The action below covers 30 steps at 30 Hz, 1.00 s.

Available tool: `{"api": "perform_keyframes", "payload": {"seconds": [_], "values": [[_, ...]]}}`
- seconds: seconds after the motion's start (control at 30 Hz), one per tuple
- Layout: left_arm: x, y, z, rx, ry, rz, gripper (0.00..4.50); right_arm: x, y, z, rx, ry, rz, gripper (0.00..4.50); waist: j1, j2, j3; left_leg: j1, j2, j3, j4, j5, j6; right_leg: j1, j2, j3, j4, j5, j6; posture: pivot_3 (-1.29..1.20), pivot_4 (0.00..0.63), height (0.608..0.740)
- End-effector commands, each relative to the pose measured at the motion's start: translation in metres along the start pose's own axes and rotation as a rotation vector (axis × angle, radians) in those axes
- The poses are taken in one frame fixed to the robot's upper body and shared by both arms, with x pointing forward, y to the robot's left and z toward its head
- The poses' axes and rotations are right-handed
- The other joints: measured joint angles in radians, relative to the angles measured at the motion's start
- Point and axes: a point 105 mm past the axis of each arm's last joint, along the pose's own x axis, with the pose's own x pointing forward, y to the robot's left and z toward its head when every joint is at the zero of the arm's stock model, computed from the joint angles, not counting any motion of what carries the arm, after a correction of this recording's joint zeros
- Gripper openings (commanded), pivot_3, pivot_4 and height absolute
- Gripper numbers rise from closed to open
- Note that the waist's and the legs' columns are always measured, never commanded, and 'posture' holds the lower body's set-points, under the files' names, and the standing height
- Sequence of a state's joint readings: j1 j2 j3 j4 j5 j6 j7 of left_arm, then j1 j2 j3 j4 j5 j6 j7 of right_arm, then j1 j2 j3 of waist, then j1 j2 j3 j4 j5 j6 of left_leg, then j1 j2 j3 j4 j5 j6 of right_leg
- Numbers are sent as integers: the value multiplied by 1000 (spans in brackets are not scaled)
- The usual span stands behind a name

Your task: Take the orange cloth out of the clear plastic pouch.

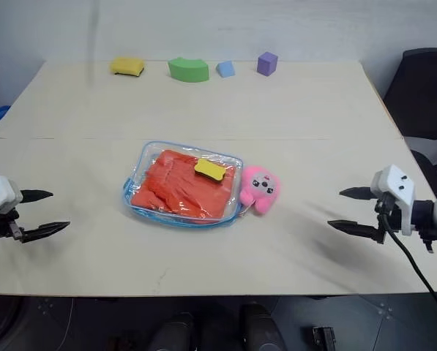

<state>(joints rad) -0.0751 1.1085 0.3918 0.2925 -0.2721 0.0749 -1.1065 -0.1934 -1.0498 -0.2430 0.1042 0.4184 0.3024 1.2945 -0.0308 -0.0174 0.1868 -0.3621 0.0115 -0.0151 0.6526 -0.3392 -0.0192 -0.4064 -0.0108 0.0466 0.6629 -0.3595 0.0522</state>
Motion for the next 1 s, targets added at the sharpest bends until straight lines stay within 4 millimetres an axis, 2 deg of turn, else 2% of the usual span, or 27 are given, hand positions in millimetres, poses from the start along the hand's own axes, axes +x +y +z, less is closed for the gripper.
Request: {"api": "perform_keyframes", "payload": {"seconds": [0.03, 0.13, 0.4, 0.77, 1.0], "values": [[-5, 7, 6, 36, -5, 28, 4477, -7, -4, 8, -46, -16, -35, 4500, 0, 0, 0, -1, 0, 0, 1, 0, 0, -1, 0, 0, 0, 0, 0, 0, 150, 740], [-4, 7, 7, 34, -9, 24, 4477, -5, -6, 10, -53, -32, -48, 4500, -1, 0, 0, -8, 0, 0, 7, 0, 0, -6, 0, 0, 5, 0, 0, 0, 150, 740], [1, 3, 11, 30, -37, 20, 4477, -1, -9, 9, -64, -32, -65, 4500, -1, 0, 0, -7, 0, 0, 13, 0, 0, -6, 0, 0, 13, 0, 0, 0, 150, 740], [7, 1, 21, -3, -77, 8, 4477, 4, -9, 18, -39, -65, -65, 4500, -1, 0, 0, -7, 0, 0, 14, 0, 0, -6, 0, 0, 15, 0, 0, 0, 150, 740], [12, 3, 48, -2, -151, -27, 4477, 8, 0, 26, -18, -85, -37, 4500, 1, 0, 0, -7, 0, 0, 16, 0, 0, -6, 0, 0, 16, 0, 0, 0, 150, 740]]}}
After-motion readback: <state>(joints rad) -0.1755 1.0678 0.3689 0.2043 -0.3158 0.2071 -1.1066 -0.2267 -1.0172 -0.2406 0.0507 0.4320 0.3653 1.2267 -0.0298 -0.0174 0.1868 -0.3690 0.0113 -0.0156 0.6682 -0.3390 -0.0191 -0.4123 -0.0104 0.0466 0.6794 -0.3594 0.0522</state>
